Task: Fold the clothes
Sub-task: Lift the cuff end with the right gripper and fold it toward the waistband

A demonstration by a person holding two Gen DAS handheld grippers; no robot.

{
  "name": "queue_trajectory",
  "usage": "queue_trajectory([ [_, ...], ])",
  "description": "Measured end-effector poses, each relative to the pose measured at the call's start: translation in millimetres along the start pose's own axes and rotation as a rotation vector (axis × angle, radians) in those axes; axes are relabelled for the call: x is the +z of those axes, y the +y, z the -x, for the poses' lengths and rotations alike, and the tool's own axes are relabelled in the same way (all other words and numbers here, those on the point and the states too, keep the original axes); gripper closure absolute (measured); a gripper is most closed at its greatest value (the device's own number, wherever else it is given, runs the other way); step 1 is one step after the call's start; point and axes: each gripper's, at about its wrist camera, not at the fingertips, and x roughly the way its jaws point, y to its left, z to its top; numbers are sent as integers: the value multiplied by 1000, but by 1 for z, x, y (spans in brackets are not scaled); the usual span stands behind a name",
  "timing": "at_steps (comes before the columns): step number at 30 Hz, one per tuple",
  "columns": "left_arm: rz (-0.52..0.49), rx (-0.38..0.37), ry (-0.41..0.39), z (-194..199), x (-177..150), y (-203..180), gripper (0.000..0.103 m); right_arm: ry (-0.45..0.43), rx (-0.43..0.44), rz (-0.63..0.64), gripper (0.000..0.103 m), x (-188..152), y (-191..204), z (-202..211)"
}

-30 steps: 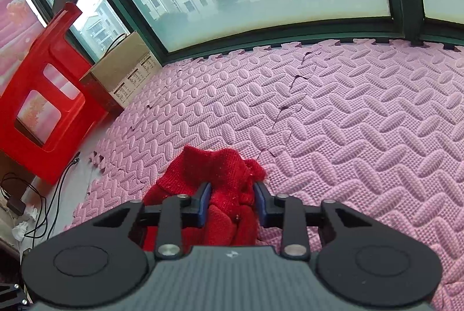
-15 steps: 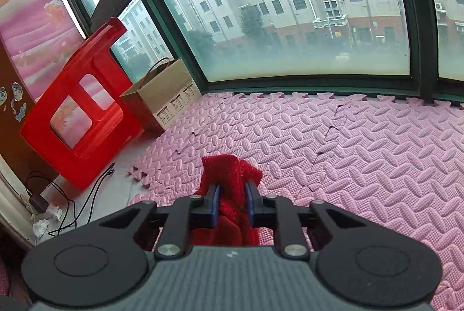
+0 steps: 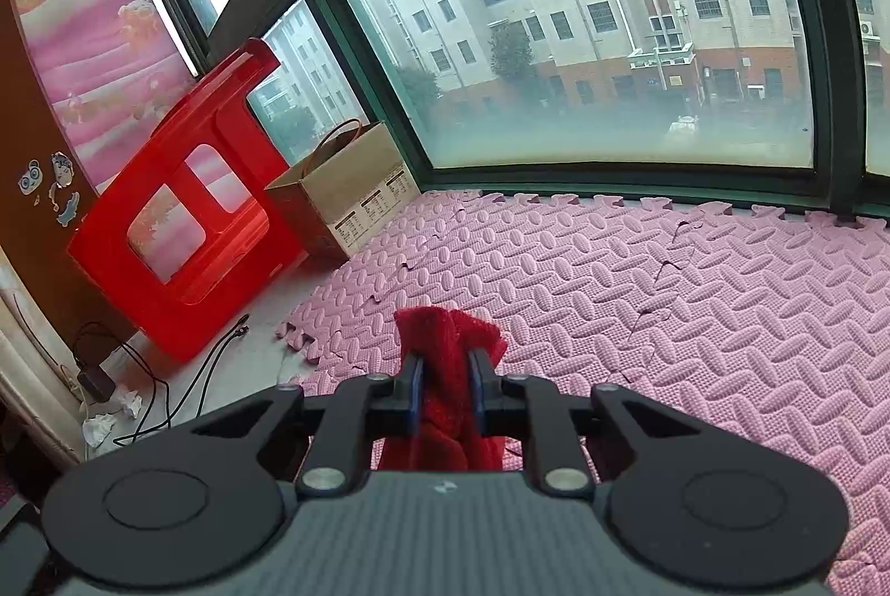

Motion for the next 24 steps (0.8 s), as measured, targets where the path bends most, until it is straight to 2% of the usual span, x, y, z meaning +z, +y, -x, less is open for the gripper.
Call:
queue_trajectory([
  [5, 20, -2, -60, 25, -4, 0, 67, -24, 9, 2, 88, 0, 5, 13],
  [7, 40, -1, -63, 27, -6, 4, 67, -32, 19, 13, 88, 1, 13, 21],
  [10, 65, 5, -23, 13, -12, 10, 67, -48, 40, 45, 89, 3, 29, 37],
  [12, 71, 2, -38, 10, -15, 11, 67, -61, 51, 64, 93, 2, 40, 48],
  [17, 99, 1, -89, 36, -21, 12, 66, -87, 68, 96, 95, -3, 58, 71],
  [24, 194, 99, -78, 57, -44, 40, 66, -115, 90, 107, 96, -12, 75, 91],
])
